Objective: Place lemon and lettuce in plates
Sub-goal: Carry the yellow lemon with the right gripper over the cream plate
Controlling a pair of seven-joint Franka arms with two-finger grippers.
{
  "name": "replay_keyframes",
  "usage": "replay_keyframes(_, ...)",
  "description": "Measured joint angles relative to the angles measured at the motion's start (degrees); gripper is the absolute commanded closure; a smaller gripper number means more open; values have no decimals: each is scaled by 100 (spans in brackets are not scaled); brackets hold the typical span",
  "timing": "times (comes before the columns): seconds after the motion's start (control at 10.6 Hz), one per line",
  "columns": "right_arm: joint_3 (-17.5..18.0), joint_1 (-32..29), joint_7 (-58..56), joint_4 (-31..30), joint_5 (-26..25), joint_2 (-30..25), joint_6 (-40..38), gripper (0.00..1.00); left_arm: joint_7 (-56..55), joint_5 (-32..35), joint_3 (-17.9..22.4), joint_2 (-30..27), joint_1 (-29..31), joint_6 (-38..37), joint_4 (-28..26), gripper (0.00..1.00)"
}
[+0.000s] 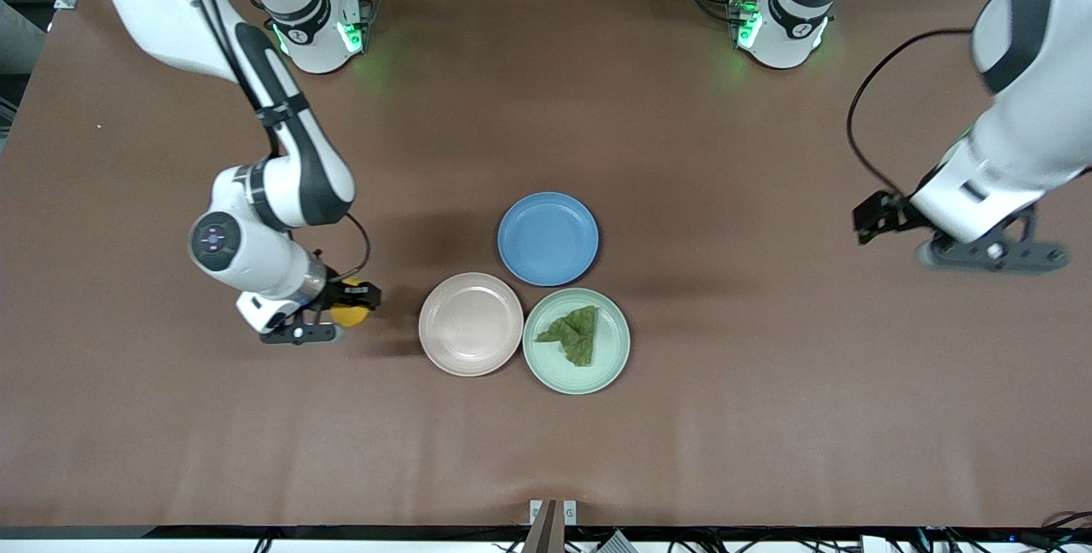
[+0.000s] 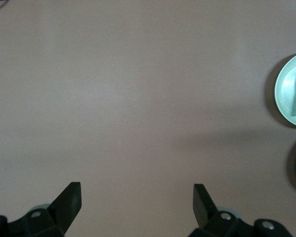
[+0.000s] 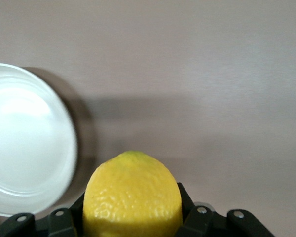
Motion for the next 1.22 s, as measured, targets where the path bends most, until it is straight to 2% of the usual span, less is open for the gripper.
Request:
replay_keyframes(0.47,1,650,1201,776,15,655,-55,68,56,-53,-19,-1149,166,86,-986,0)
replay_keyframes(0.75,1,876,1741,974,20,934,-55,68,55,-106,-32,-1231,166,168,-1053,0)
replay_keyframes(1.22,3,1245,2367,1371,32,1210,-52,68,51,-389,-25,-1135,184,95,-825,0)
